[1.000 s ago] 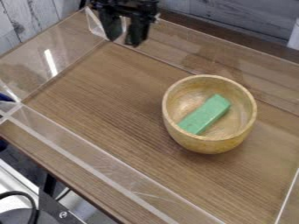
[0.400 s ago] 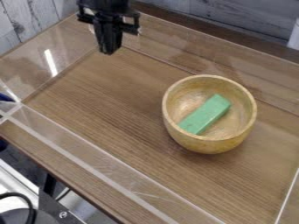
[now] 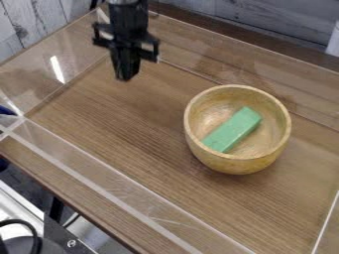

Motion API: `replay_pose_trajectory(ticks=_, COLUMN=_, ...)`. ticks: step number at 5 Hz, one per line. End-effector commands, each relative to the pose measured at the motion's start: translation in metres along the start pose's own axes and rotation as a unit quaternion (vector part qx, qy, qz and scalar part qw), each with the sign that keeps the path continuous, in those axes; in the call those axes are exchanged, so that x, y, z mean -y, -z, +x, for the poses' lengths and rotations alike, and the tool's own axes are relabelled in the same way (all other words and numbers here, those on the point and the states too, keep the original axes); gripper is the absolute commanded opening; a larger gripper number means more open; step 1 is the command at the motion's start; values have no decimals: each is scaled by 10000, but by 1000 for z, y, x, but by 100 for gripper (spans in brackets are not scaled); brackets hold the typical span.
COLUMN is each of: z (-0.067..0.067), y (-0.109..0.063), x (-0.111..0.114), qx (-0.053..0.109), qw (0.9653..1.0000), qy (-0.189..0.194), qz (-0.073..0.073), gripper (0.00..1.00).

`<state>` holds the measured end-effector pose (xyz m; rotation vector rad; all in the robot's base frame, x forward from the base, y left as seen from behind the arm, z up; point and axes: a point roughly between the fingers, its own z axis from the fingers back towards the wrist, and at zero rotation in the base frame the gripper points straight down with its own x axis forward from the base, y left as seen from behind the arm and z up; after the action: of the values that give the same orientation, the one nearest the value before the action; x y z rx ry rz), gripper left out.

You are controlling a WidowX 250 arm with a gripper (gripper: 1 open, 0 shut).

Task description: Put the green block in the brown bowl

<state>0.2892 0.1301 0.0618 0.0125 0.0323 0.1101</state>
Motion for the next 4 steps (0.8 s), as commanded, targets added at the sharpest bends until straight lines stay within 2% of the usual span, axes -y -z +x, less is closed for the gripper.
replay_pose_trajectory(ticks=1, z=9, y=6, x=-1, qx=126, qw=9998, qy=81, qz=155, gripper=0)
replay_pose_trajectory(ticks=2, z=12, y=21, x=-2, qx=41, qw=9998, qy=94, qz=166, gripper=0)
replay_pose_trajectory(ticks=4, z=17, y=30, x=-4, qx=-20, qw=9998, qy=55, qz=170, gripper=0)
